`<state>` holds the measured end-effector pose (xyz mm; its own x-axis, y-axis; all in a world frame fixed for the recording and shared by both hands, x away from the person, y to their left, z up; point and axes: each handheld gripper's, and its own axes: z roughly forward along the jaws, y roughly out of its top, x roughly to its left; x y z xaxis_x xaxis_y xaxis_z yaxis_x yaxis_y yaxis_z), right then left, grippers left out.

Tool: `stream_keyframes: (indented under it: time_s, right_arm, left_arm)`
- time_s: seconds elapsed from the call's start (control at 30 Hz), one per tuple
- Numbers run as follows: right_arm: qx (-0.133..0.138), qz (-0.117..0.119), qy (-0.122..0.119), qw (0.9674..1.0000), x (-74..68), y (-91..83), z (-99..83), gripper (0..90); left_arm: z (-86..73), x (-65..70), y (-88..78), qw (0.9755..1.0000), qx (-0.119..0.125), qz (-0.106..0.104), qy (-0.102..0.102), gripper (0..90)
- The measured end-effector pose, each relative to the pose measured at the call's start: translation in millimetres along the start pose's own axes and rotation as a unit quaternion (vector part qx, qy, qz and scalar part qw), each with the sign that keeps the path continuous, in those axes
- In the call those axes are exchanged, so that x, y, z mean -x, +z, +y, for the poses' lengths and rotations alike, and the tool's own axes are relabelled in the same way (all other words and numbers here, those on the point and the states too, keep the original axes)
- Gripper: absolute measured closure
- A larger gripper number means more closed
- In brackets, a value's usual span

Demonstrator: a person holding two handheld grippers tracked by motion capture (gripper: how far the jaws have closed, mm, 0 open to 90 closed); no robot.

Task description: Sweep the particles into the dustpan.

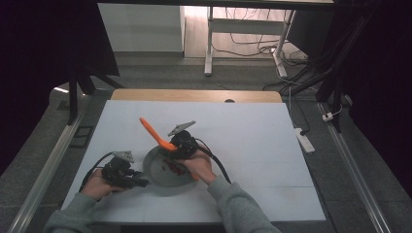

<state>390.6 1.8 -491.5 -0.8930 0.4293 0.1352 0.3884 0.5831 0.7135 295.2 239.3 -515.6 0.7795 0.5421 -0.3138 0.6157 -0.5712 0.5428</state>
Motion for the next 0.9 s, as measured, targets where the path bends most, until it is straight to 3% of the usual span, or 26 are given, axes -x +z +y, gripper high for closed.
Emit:
stream_keyframes:
  time_s: [0.43,0.9]
  right_arm:
    - [0.041,-0.065,0.040,0.9962,40.2,-50.7,-4.2,70.7]
    - [0.026,-0.112,0.075,0.9905,69.0,-70.6,-37.4,70.7]
  left_arm:
    - [-0.2,-0.2,0.5,1.0000,-0.002,0.001,0.000,61.4]
    - [-0.3,0.9,0.0,1.0000,0.000,0.002,0.001,61.4]
